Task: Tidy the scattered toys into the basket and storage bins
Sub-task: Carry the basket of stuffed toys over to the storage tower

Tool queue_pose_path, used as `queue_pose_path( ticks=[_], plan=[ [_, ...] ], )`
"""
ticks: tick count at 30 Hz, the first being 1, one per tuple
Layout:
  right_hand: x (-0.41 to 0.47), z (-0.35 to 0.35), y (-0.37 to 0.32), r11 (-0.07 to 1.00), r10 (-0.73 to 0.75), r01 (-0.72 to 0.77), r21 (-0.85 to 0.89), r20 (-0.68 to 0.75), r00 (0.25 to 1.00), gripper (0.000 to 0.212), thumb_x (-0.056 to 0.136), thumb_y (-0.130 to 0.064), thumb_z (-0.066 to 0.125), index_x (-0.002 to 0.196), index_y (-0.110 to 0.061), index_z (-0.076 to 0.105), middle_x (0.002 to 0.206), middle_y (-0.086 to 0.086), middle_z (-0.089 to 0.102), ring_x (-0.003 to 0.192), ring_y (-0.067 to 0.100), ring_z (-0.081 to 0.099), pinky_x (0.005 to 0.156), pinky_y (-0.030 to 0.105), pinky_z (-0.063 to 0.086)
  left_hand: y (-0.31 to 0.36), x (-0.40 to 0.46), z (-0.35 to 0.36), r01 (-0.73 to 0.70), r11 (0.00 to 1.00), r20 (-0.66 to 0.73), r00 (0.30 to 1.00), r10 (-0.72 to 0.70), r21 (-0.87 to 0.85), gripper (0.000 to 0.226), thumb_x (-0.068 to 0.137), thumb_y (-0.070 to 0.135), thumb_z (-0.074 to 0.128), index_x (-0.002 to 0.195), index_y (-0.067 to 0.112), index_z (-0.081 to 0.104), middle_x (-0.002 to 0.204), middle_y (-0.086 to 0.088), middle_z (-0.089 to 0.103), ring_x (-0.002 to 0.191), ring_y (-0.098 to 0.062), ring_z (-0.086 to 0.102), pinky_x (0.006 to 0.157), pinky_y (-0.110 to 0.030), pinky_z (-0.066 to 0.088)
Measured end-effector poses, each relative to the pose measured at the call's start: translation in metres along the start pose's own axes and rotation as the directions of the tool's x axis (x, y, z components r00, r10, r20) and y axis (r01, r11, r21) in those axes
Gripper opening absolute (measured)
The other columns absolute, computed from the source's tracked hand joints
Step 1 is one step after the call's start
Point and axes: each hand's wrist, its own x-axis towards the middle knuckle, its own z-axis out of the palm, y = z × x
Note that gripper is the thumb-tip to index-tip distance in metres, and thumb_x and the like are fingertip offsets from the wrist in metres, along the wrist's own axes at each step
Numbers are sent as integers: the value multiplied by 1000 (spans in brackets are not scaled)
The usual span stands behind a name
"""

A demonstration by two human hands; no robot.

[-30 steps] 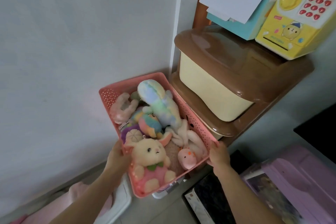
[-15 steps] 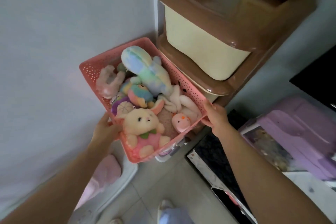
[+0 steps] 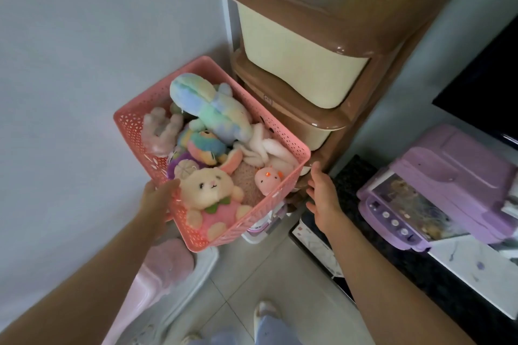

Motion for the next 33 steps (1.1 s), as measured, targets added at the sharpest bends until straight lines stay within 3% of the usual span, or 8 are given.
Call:
queue_pose_path(
  ticks=[6, 11, 14, 19, 23, 26, 30, 33],
  plan=[
    [-6, 21, 2, 995, -92, 92, -36, 3, 996, 71, 80, -60, 55, 138, -23, 36, 131, 2, 50, 116, 22, 50, 86, 37, 39, -8, 5, -16, 3, 999, 33, 999, -4, 52, 48, 89, -2, 48, 133, 14, 39, 123, -18, 54, 79, -29, 59, 64, -43, 54],
    [1, 30, -9, 994, -102, 99, -36, -81, 991, 50, 84, -8, 59, 130, -20, 43, 124, 7, 56, 106, 27, 59, 90, 49, 52, -2, -8, -7, -87, 994, 92, 993, 80, 72, 62, 83, -21, 40, 130, 19, 43, 108, -15, 58, 71, -24, 59, 40, -27, 53],
    [9, 19, -14, 995, -96, 89, -42, -215, 972, 35, 82, -1, 58, 114, -15, 52, 115, 12, 61, 100, 32, 62, 81, 51, 55, 0, -18, 6, -157, 987, 183, 972, 147, 40, 64, 82, -21, 43, 124, 26, 45, 91, -6, 61, 68, -19, 58, 39, -21, 48],
    [33, 4, -29, 993, -78, 56, -105, -222, 972, 31, 84, -1, 51, 112, -14, 55, 109, 14, 62, 92, 32, 64, 67, 41, 57, -3, -9, 23, -151, 988, 269, 951, 152, -26, 63, 80, -10, 61, 124, 33, 47, 102, -6, 65, 90, -28, 62, 56, -32, 58],
    [36, 6, -35, 988, 1, -32, -150, -201, 980, 38, 86, 4, 48, 120, -10, 52, 112, 18, 61, 95, 33, 63, 59, 35, 57, 6, 6, 9, -64, 995, 185, 982, 48, 80, 63, 69, 5, 68, 126, 23, 48, 99, -13, 66, 80, -28, 63, 75, -40, 55],
    [31, 9, -33, 992, 30, -54, -117, -202, 979, 33, 87, -3, 54, 119, -10, 51, 112, 17, 61, 97, 31, 62, 66, 35, 55, 10, 10, -5, -18, 995, 117, 993, 6, 98, 45, 83, 7, 59, 124, 24, 48, 97, -15, 64, 81, -29, 60, 78, -40, 52],
    [24, 13, -34, 992, 37, -60, -110, -207, 978, 37, 87, -17, 58, 121, -11, 47, 113, 11, 55, 102, 26, 54, 78, 39, 48, 8, 16, -8, -19, 997, 107, 994, 11, 78, 50, 72, 15, 67, 119, 19, 50, 104, -15, 60, 87, -30, 59, 82, -45, 51],
    [19, 15, -37, 990, 0, -30, -138, -210, 978, 43, 87, -25, 59, 125, -12, 42, 113, 8, 50, 101, 24, 49, 88, 43, 46, 0, 23, -11, -21, 999, 26, 999, 20, 41, 20, 86, 9, 60, 104, 12, 52, 106, -16, 60, 86, -32, 61, 83, -50, 52]
  ],
)
